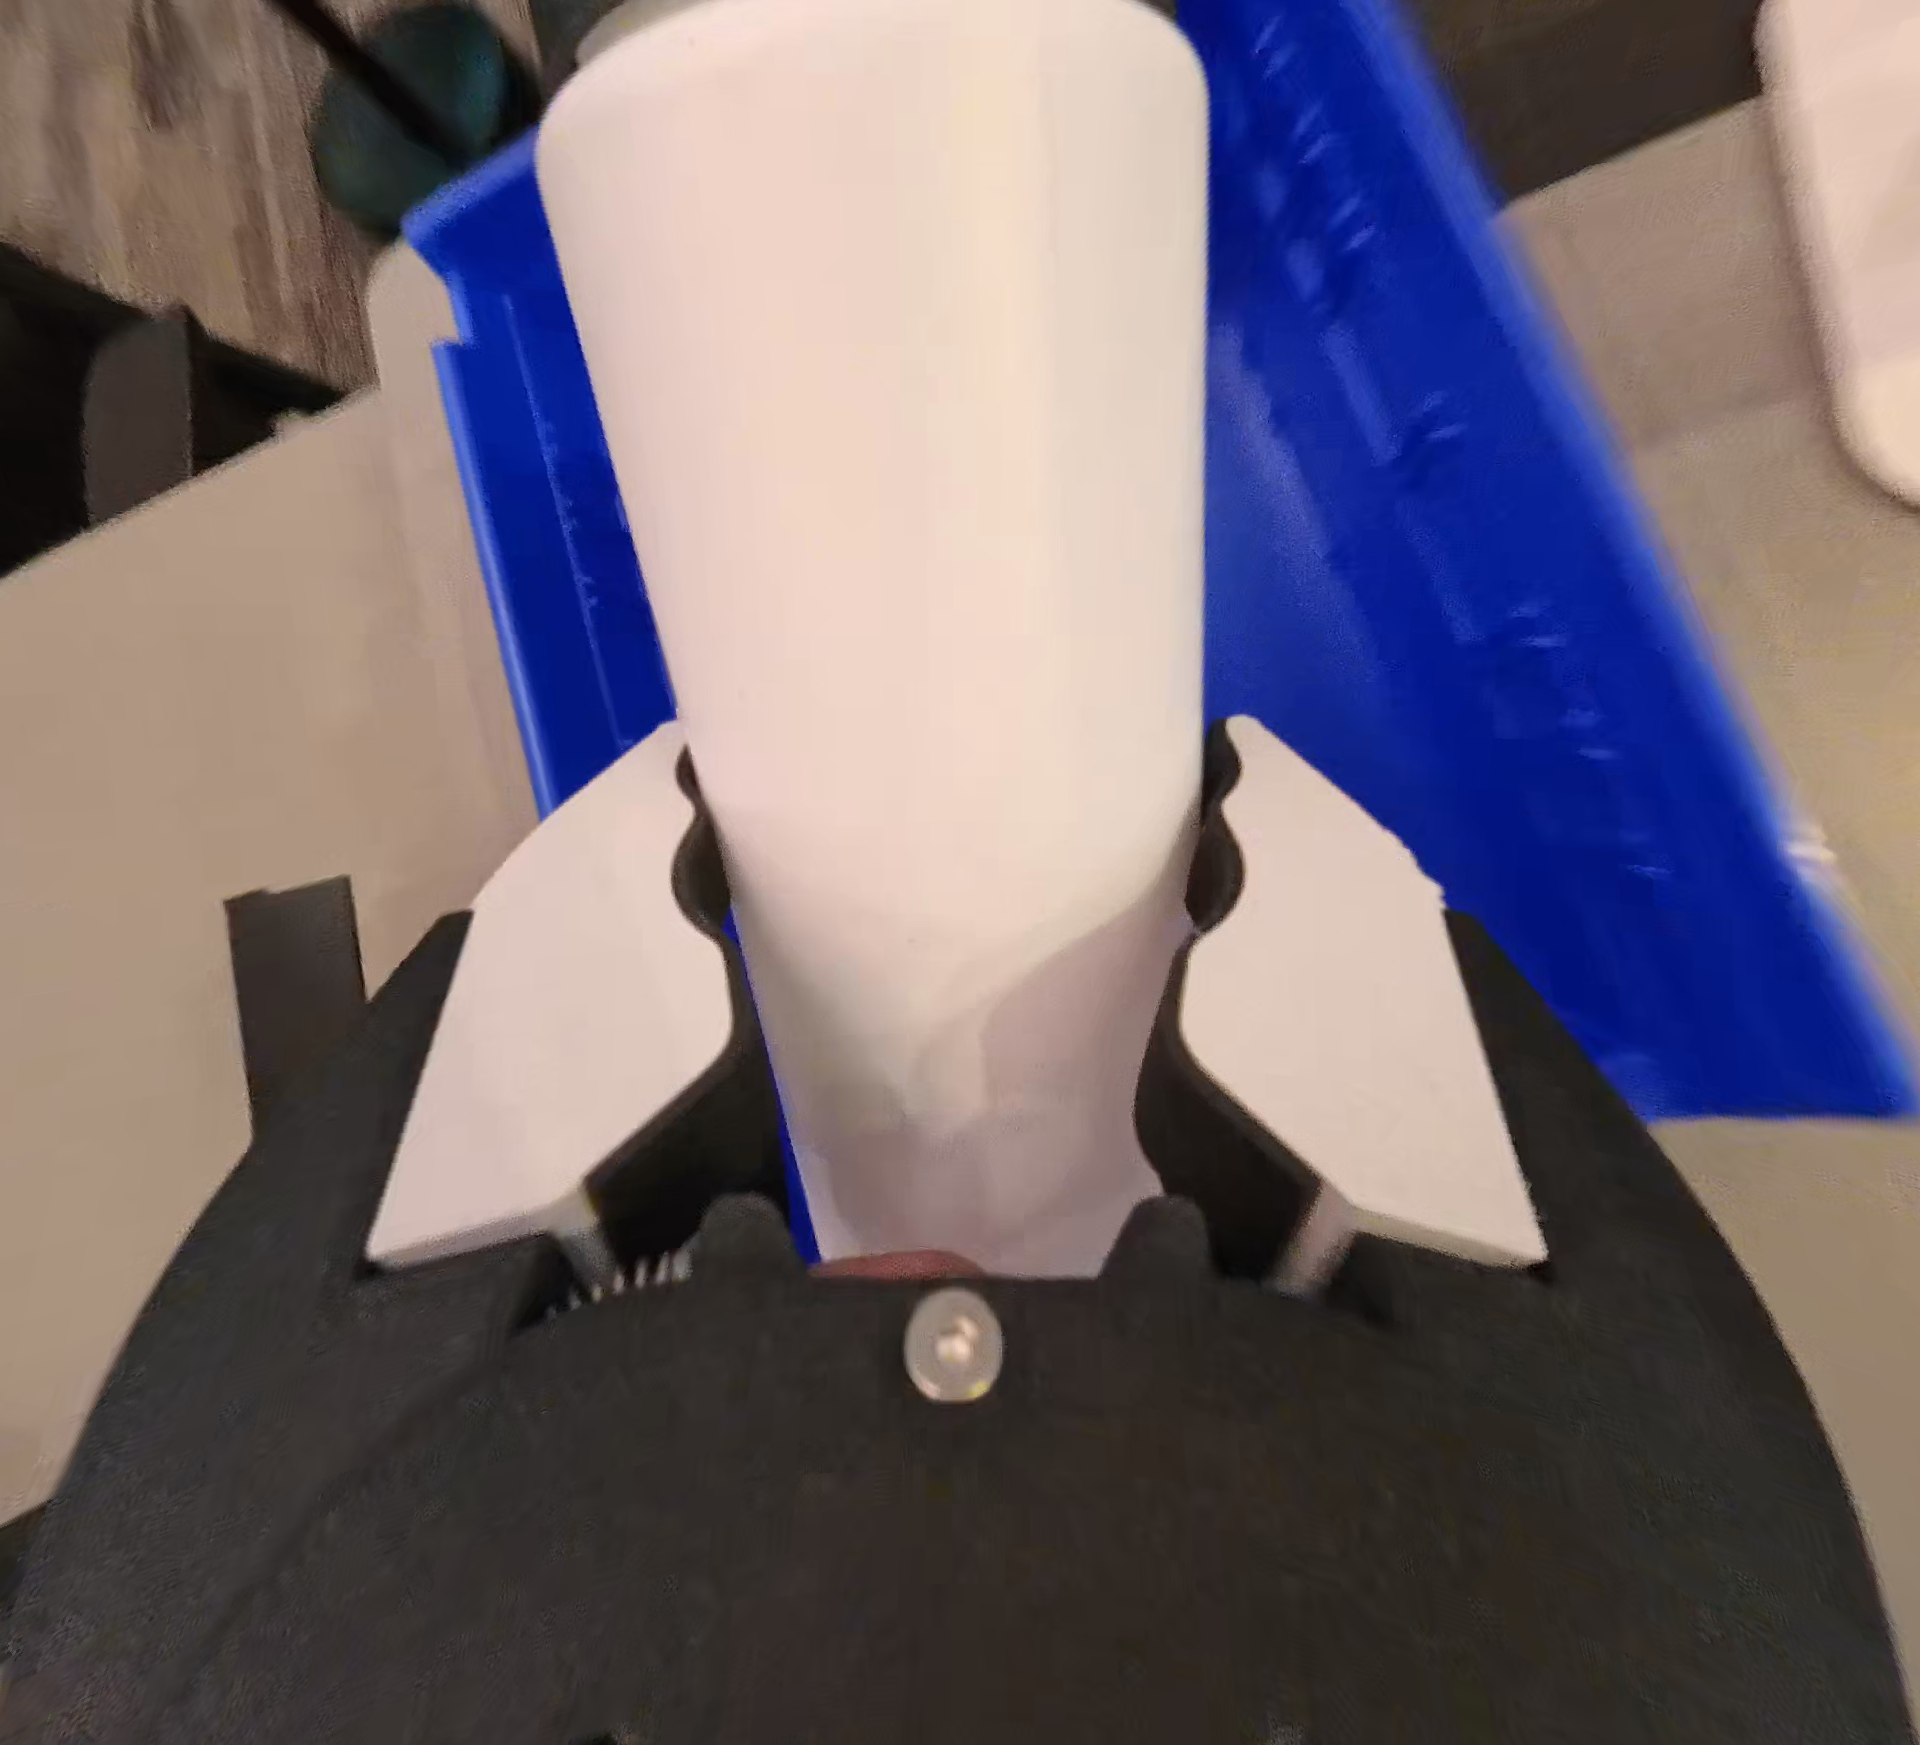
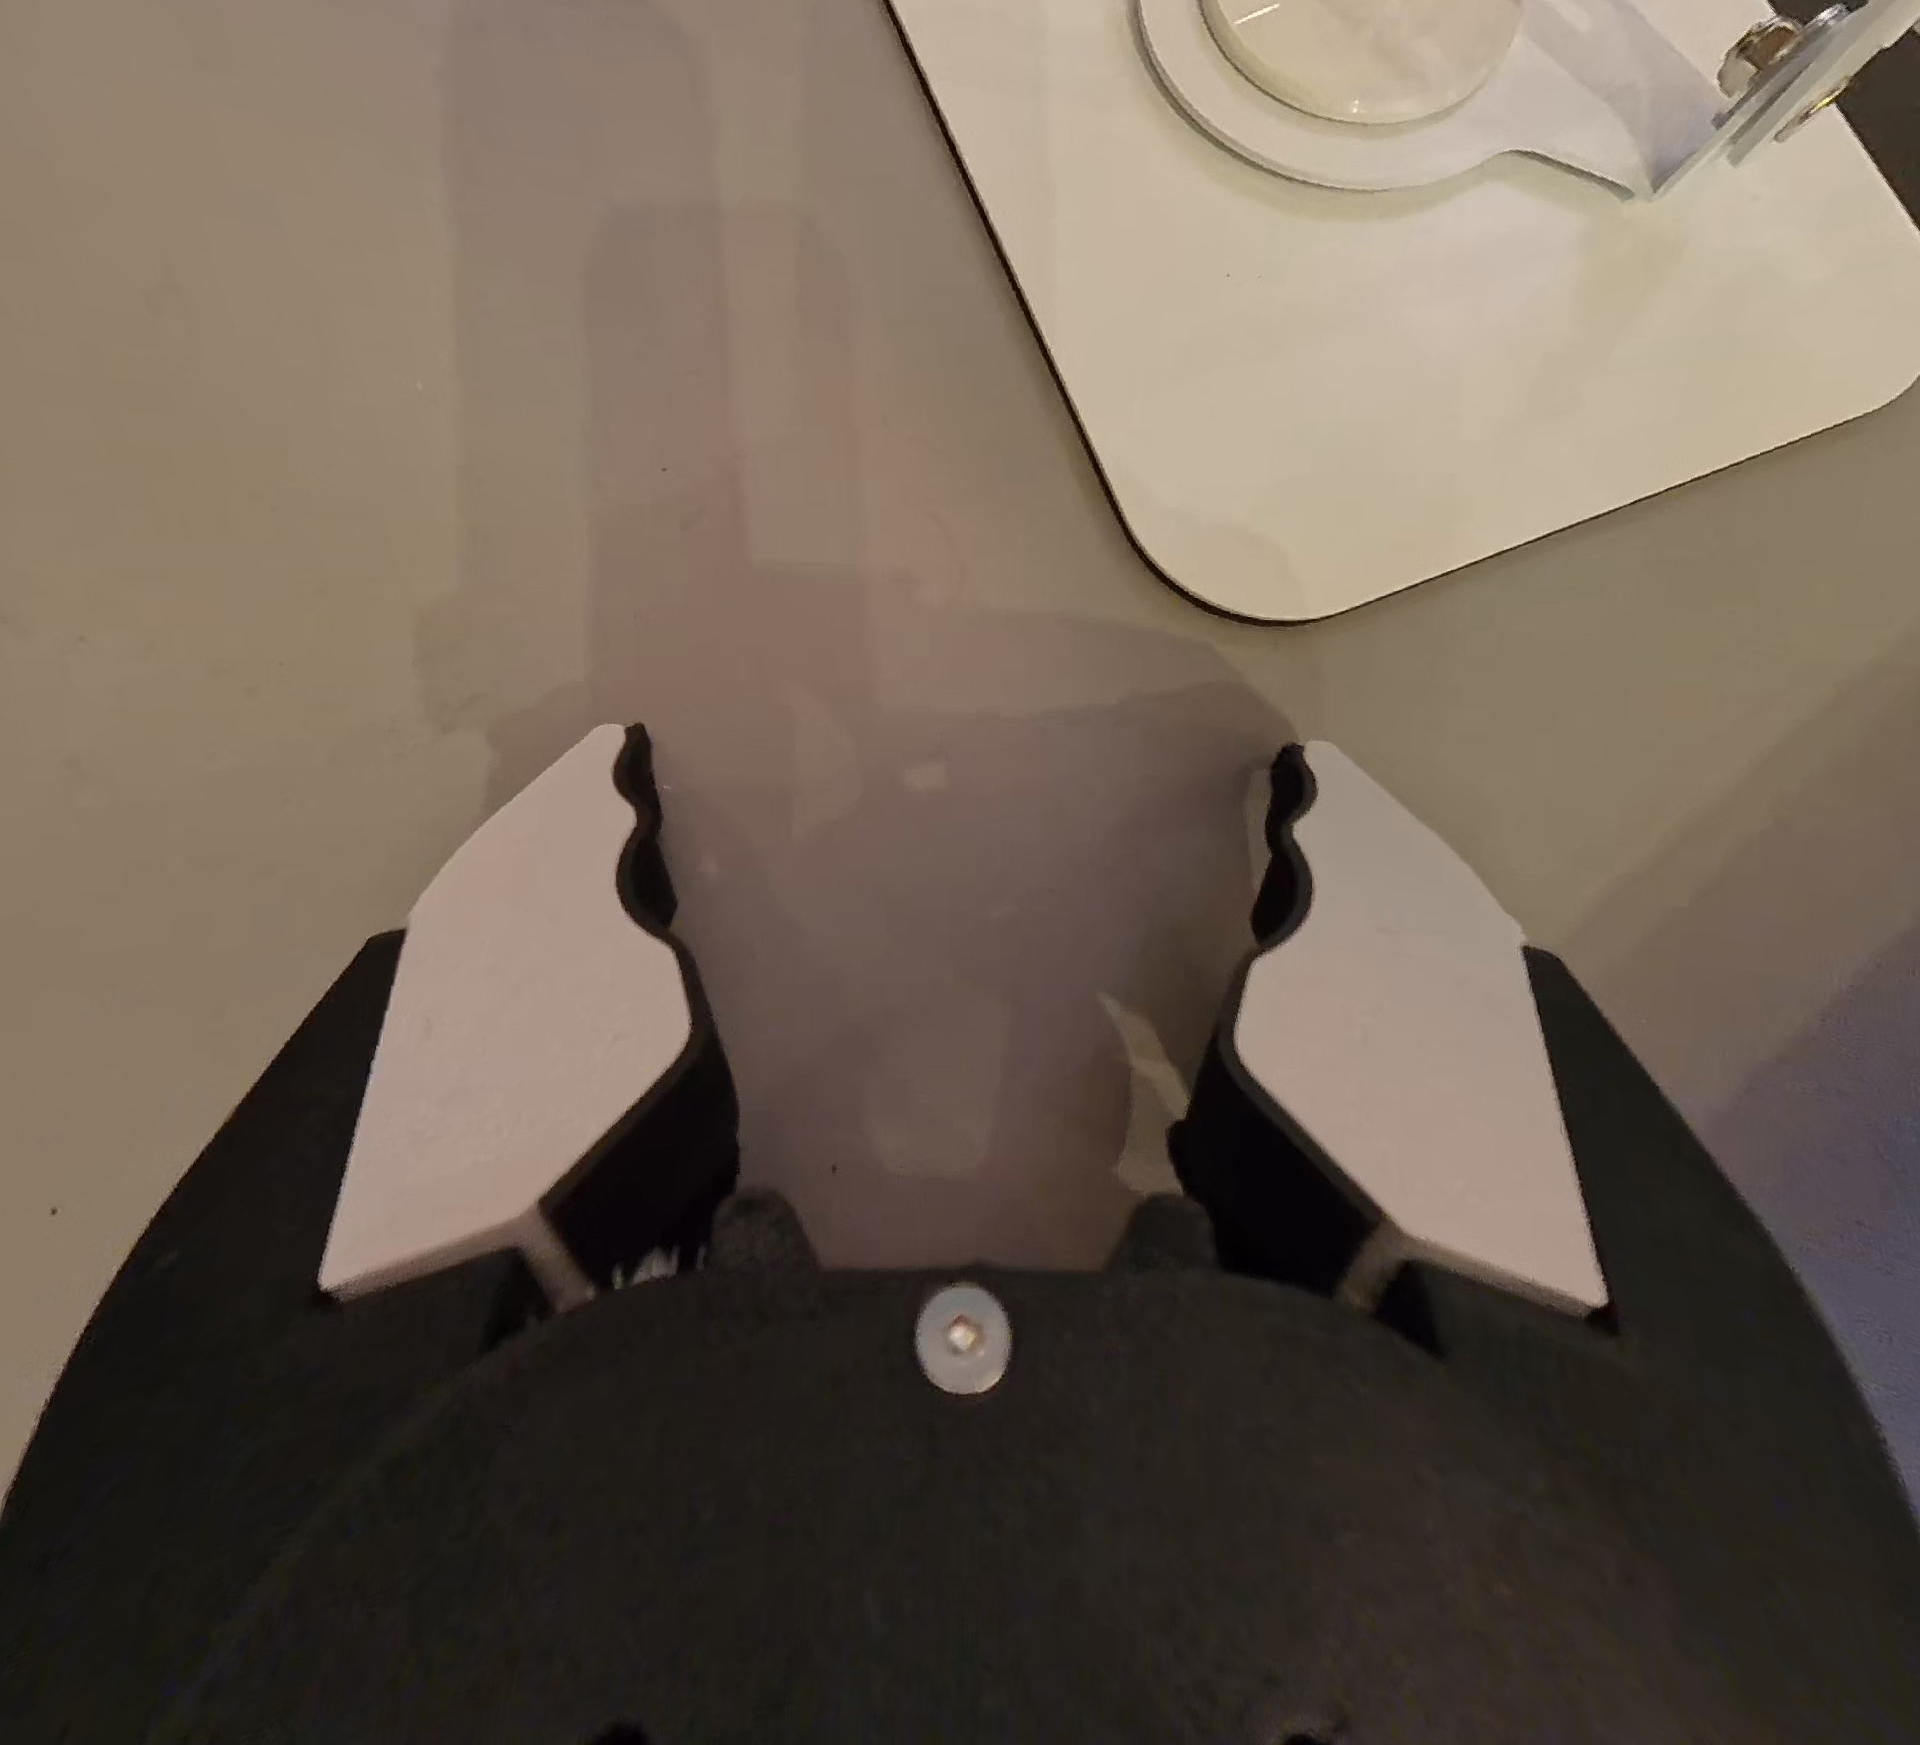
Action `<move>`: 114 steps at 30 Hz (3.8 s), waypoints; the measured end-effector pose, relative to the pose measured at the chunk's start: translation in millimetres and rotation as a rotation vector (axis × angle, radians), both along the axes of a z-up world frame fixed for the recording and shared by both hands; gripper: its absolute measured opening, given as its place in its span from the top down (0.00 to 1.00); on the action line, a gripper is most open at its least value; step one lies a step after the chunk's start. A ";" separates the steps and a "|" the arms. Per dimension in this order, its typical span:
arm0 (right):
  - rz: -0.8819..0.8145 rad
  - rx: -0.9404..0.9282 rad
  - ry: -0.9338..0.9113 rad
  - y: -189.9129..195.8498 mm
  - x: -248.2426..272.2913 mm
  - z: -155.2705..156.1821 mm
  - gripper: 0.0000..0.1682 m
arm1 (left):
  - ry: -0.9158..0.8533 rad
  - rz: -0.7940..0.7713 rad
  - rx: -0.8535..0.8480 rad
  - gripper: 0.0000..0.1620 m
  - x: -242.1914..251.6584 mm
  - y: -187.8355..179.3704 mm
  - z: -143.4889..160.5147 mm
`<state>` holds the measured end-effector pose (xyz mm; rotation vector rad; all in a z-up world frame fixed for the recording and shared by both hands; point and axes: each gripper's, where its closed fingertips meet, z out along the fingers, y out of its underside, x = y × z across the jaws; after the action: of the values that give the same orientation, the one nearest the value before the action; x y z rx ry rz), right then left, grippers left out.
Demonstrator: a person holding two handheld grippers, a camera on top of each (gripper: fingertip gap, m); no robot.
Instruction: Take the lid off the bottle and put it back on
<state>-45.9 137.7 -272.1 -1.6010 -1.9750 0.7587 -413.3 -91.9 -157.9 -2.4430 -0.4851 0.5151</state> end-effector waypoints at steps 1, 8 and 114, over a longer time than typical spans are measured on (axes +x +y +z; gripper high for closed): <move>0.004 0.004 0.015 -0.6 0.1 2.0 0.34 | 0.018 -0.016 0.056 0.46 12.6 0.7 13.6; 0.039 -0.093 0.301 -19.6 -5.2 75.5 0.35 | 0.138 -0.449 0.597 0.46 157.3 42.1 94.3; 0.742 0.550 -0.741 -40.4 94.5 191.2 0.56 | -0.242 -1.276 0.633 0.46 472.2 198.1 8.0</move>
<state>48.5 97.4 -80.9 -0.8393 -3.0118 -0.2412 58.9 106.3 -150.0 -1.7087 0.7259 -0.4236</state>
